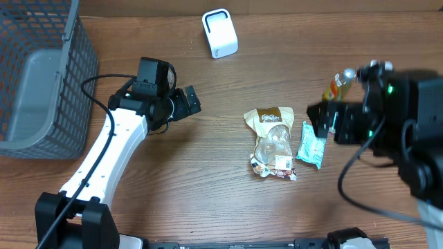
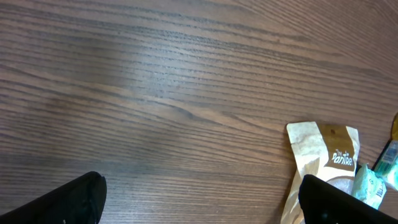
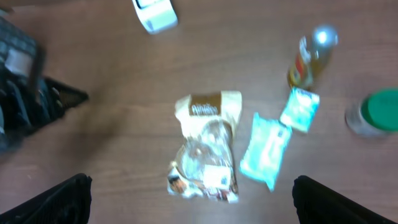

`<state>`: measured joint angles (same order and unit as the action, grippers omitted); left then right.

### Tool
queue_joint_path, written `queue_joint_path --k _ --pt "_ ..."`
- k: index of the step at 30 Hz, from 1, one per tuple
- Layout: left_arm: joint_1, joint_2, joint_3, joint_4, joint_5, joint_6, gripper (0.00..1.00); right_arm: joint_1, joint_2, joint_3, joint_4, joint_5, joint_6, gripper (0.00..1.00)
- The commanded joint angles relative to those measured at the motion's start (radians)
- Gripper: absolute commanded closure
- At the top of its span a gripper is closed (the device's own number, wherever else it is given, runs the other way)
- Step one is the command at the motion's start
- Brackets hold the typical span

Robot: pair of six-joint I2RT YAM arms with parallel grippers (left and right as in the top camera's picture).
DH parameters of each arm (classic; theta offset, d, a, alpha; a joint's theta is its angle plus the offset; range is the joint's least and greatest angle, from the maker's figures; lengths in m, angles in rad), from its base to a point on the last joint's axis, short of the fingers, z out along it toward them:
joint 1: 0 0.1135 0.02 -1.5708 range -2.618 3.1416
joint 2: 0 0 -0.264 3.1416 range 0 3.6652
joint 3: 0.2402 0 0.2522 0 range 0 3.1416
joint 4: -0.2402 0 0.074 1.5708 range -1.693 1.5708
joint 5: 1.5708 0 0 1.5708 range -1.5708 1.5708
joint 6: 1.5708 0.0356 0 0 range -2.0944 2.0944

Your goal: Scan the item barcode

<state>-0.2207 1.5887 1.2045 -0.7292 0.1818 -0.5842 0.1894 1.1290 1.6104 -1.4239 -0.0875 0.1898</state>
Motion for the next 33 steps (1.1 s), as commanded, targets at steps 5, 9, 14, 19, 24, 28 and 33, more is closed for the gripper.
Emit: queue_joint_path --k 5,9,14,19,24,28,33 --pt "0.002 -0.006 0.004 0.0 -0.01 0.009 0.0 -0.003 -0.153 -0.279 -0.002 0.105 -0.009 0.0" --pt "0.002 -0.006 0.004 0.0 -0.01 0.009 0.0 -0.003 -0.237 -0.458 0.008 0.11 -0.009 0.0" --pt "0.002 -0.006 0.004 0.0 -0.01 0.009 0.0 -0.006 -0.316 -0.589 0.184 0.112 -0.008 0.0" --pt "0.002 -0.006 0.004 0.0 -0.01 0.009 0.0 -0.005 -0.378 -0.676 0.216 0.109 -0.008 0.0" --pt "0.002 -0.006 0.004 0.0 -0.01 0.009 0.0 -0.005 -0.434 -0.731 0.242 0.109 -0.008 0.0" --pt "0.002 -0.006 0.004 0.0 -0.01 0.009 0.0 -0.005 -0.473 -0.748 0.251 0.109 -0.008 0.0" --pt "0.002 -0.006 0.004 0.0 -0.01 0.009 0.0 -0.006 -0.54 -0.77 0.273 0.109 -0.008 0.0"
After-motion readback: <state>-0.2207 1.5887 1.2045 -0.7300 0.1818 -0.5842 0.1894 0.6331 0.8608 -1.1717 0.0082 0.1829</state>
